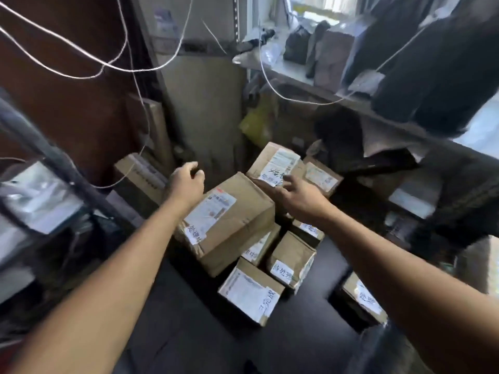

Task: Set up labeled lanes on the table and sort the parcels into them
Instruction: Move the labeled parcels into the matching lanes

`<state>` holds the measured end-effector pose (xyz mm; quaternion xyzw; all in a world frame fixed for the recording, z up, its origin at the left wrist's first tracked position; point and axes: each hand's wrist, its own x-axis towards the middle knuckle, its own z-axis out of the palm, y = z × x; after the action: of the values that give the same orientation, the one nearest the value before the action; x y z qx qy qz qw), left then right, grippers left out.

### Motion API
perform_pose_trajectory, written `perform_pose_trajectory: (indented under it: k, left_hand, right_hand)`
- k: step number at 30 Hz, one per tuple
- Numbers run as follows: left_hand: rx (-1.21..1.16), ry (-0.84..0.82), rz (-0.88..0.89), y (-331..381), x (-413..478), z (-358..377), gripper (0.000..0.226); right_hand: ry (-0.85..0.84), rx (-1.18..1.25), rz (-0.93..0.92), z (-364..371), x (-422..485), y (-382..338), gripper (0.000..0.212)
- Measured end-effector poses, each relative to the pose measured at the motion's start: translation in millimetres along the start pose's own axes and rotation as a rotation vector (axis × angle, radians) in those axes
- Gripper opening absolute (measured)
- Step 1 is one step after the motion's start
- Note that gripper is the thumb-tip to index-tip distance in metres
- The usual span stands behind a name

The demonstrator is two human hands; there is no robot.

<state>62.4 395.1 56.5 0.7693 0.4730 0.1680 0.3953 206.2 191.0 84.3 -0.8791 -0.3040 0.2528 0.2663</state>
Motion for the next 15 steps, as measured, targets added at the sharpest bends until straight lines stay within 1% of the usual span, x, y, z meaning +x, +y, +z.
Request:
perform_pose_trajectory:
  k: [2,4,6,8,9,11,13,15]
  left_hand:
    - [0.034,0.012,-0.151,-50,7,-4,0.043]
    - [-0.004,-0.009,-0.274,-94,8,-4,0.045]
    - [-0.11,-0.048,-0.336,-125,7,-1,0.046]
    - [-0.233,-0.086,-0.359,-140,6,5,0.046]
    - [-0.281,-0.104,-0.366,-143,7,9,0.045]
    - [-0.332,-0.132,-0.355,-145,8,18,0.037]
    - [-0.326,-0.15,-0.341,-137,6,22,0.027]
    - [-0.3,-0.165,-0.311,-135,5,25,0.028]
  right_hand:
    - [-0.066,-0.001,0.064,34,14,5,0.049]
    - [-0.044,0.046,0.151,62,24,17,0.05]
    - [0.009,0.151,0.252,84,31,29,0.064]
    - [-0.008,0.305,0.34,99,35,37,0.09]
    - [-0.03,0.397,0.388,106,36,40,0.096]
    - [-0.075,0.577,0.493,117,33,38,0.091]
    - [-0.159,0.723,0.577,126,27,31,0.088]
    - [-0.212,0.789,0.603,136,21,28,0.087]
